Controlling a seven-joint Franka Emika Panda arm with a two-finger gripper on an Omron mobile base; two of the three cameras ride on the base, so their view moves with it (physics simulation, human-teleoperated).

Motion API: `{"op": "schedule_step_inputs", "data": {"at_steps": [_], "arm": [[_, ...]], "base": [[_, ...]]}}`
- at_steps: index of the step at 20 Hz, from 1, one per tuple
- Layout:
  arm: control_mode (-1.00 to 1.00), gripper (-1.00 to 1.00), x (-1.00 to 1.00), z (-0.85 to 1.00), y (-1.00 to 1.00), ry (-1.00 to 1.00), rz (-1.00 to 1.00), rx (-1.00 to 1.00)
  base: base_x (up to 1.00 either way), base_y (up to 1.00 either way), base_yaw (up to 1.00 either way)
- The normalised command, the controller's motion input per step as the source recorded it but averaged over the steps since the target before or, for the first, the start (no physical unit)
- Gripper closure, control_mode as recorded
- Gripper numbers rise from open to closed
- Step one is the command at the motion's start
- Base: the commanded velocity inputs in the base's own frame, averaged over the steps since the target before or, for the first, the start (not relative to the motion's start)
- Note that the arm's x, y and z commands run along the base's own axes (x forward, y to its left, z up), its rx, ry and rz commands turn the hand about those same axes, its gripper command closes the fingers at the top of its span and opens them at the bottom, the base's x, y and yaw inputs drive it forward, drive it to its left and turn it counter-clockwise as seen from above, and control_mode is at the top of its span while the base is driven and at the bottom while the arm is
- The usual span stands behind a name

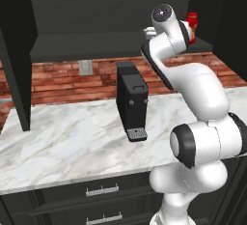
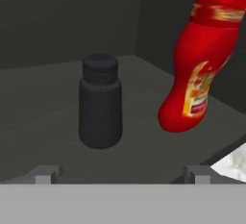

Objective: Take 2 condiments from the cabinet and move them on the counter near the stove.Make sure the condiments are lined up with each other, next to each other.

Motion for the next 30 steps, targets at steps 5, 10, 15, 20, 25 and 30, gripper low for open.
{"op": "schedule_step_inputs", "data": {"at_steps": [5,10,15,20,25,30], "arm": [[-1.00,-1.00,0.22,-0.09,0.00,0.00,0.00,0.00],[-1.00,-1.00,0.17,-0.03,0.00,0.00,0.00,0.00],[-1.00,-1.00,0.16,-0.01,0.00,0.00,0.00,0.00],[-1.00,-1.00,0.12,0.00,-0.02,0.00,0.00,0.00],[-1.00,-1.00,0.13,0.00,-0.06,0.00,0.00,0.00],[-1.00,-1.00,0.12,0.00,-0.04,0.00,0.00,0.00]], "base": [[0.00,0.00,0.00],[0.00,0.00,0.00],[0.00,0.00,0.00],[0.00,0.00,0.00],[0.00,0.00,0.00],[0.00,0.00,0.00]]}}
